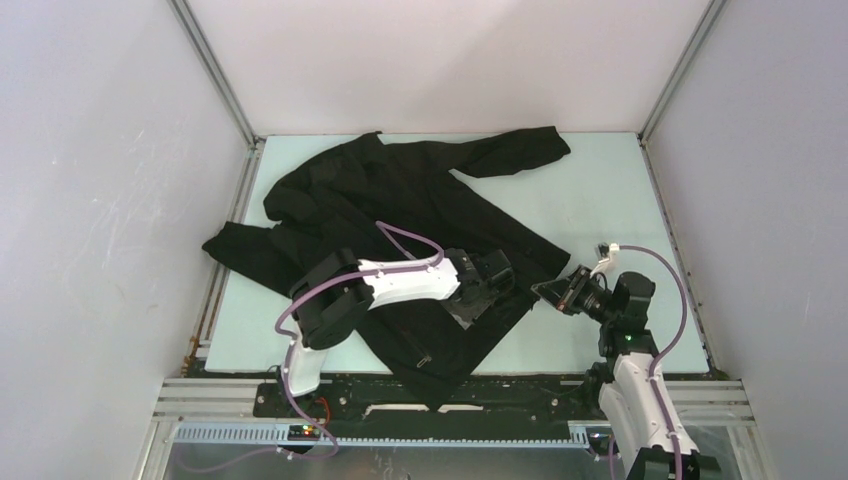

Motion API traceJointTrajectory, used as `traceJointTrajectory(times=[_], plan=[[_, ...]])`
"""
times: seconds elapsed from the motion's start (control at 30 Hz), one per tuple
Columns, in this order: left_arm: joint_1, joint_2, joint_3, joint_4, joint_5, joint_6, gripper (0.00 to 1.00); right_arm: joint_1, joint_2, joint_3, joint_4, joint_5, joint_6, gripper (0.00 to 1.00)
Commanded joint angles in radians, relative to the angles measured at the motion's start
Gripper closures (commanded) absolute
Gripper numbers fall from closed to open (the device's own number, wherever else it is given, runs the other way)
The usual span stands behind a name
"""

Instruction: Zip up the jacket

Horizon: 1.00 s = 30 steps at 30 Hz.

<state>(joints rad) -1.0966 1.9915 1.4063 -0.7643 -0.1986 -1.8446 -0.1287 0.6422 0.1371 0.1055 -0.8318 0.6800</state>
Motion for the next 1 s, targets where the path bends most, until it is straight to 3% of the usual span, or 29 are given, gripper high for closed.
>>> traceJointTrajectory(times=[0.0, 0.1, 0.23, 0.57, 0.77, 0.97], plan=[[0.008, 0.037, 0.06, -0.047, -0.002, -0.068, 0.36, -0.009, -0.019, -0.001, 0.009, -0.019, -0.012, 1.0], [0.021, 0.094, 0.129, -0.112, 0.05, -0.051, 0.37, -0.009, -0.032, -0.001, -0.003, -0.012, -0.019, 1.0], [0.027, 0.172, 0.222, -0.212, 0.099, -0.031, 0.44, -0.009, -0.065, -0.001, -0.025, -0.002, -0.024, 1.0], [0.032, 0.187, 0.148, -0.207, 0.104, -0.034, 0.44, -0.013, -0.196, 0.028, -0.156, 0.045, -0.065, 1.0], [0.03, 0.143, 0.07, -0.156, 0.056, -0.04, 0.7, -0.017, -0.191, 0.025, -0.152, 0.043, -0.064, 1.0], [0.028, 0.051, 0.059, -0.137, -0.075, 0.023, 0.73, -0.017, -0.176, 0.013, -0.124, 0.03, -0.056, 1.0]])
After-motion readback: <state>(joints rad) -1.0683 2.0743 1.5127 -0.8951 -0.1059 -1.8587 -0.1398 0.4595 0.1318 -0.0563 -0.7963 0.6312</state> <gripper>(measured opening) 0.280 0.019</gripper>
